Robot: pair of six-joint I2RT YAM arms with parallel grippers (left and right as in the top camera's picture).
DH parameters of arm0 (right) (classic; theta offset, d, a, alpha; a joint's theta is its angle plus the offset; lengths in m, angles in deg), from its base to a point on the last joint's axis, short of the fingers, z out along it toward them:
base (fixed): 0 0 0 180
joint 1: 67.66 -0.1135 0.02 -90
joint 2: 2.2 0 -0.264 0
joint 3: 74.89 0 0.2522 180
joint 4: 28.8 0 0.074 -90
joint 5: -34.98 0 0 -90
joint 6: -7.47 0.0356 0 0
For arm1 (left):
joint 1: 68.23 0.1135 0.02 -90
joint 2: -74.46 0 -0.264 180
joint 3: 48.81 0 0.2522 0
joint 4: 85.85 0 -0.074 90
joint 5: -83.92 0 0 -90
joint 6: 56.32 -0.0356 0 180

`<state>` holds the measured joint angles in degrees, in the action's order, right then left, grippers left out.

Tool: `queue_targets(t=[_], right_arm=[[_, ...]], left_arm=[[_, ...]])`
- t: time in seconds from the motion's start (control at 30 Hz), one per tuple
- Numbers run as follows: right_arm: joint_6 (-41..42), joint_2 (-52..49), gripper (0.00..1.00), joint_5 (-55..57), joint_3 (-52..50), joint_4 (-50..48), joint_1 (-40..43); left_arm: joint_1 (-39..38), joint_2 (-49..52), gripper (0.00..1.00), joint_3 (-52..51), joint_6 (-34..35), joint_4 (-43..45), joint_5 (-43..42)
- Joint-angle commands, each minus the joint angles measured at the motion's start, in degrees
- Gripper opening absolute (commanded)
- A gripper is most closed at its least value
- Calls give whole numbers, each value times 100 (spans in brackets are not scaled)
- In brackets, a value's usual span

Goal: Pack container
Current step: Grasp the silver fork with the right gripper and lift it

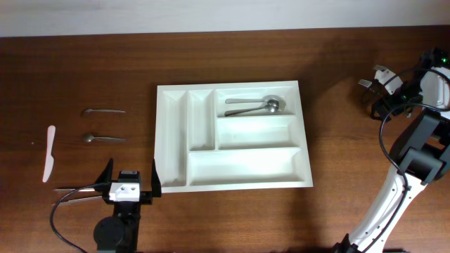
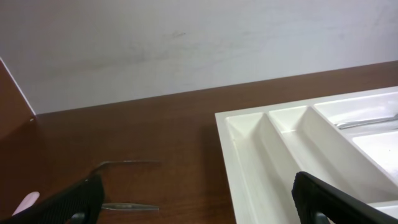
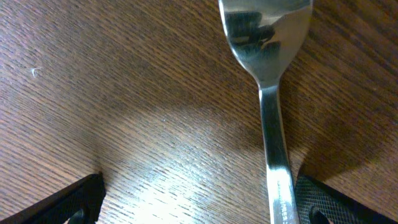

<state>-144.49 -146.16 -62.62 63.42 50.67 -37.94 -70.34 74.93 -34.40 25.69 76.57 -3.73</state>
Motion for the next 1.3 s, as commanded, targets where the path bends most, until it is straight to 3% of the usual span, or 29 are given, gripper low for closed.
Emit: queue_targets(t=[0.0, 0.47, 0.53, 0.6, 0.83, 0.93, 1.0, 1.07, 1.27], right_arm=[[-61, -87, 99, -98, -155, 2, 33], [289, -87, 99, -101, -155, -382, 31], [286, -87, 91, -98, -155, -409, 31], [284, -87, 71, -76, -155, -426, 33], [284, -87, 67, -81, -155, -428, 33], [284, -87, 39, -81, -155, -426, 31], [286, -87, 32, -81, -155, -422, 33], [286, -87, 32, -81, -155, -422, 31], [289, -87, 8, -81, -155, -422, 31]], left_arm=[[31, -7, 99, -13, -70, 35, 63], [31, -7, 99, -13, -72, 37, 63], [31, -7, 99, -13, -72, 44, 63], [31, -7, 99, -13, -70, 72, 63], [31, -7, 99, -13, -70, 79, 63], [31, -7, 99, -13, -72, 81, 63], [31, -7, 99, -13, -70, 79, 63], [31, -7, 99, -13, -70, 81, 63], [31, -7, 99, -13, -70, 79, 63]])
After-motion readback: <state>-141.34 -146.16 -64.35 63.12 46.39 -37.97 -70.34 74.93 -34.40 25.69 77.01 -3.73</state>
